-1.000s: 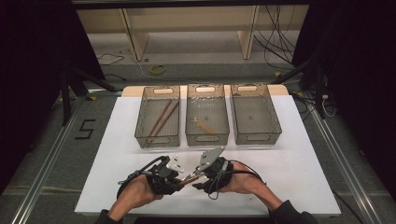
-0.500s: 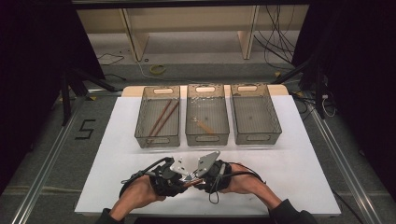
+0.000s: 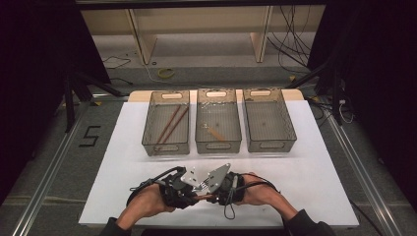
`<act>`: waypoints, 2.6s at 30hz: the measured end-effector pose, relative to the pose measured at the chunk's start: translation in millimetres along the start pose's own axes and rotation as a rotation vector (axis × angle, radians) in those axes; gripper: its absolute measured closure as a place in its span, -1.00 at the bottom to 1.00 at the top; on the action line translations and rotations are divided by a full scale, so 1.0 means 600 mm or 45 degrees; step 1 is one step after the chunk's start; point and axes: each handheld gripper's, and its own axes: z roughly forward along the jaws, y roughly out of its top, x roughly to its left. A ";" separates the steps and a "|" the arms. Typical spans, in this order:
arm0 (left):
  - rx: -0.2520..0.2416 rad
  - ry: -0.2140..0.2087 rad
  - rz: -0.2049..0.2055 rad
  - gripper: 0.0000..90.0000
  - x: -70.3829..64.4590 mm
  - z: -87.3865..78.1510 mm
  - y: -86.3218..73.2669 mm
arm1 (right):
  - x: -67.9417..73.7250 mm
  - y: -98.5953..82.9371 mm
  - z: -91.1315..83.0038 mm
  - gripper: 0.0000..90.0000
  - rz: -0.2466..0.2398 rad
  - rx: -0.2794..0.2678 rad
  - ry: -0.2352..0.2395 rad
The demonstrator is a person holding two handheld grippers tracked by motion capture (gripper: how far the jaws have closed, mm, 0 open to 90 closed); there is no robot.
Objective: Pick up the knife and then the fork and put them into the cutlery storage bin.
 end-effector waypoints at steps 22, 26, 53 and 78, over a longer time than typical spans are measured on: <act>-0.381 0.178 -0.349 -0.41 0.049 -0.041 -0.035 | -0.036 -0.046 -0.063 0.81 0.225 -0.050 -0.167; -0.395 0.190 -0.394 -0.45 0.054 -0.036 -0.048 | -0.050 -0.059 -0.078 0.81 0.306 -0.077 -0.212; -0.371 0.203 -0.461 -0.49 0.059 -0.014 -0.089 | -0.133 -0.100 -0.148 0.80 0.672 -0.191 -0.398; -0.367 0.203 -0.481 -0.49 0.060 -0.010 -0.106 | -0.238 -0.118 -0.209 0.80 0.897 -0.228 -0.516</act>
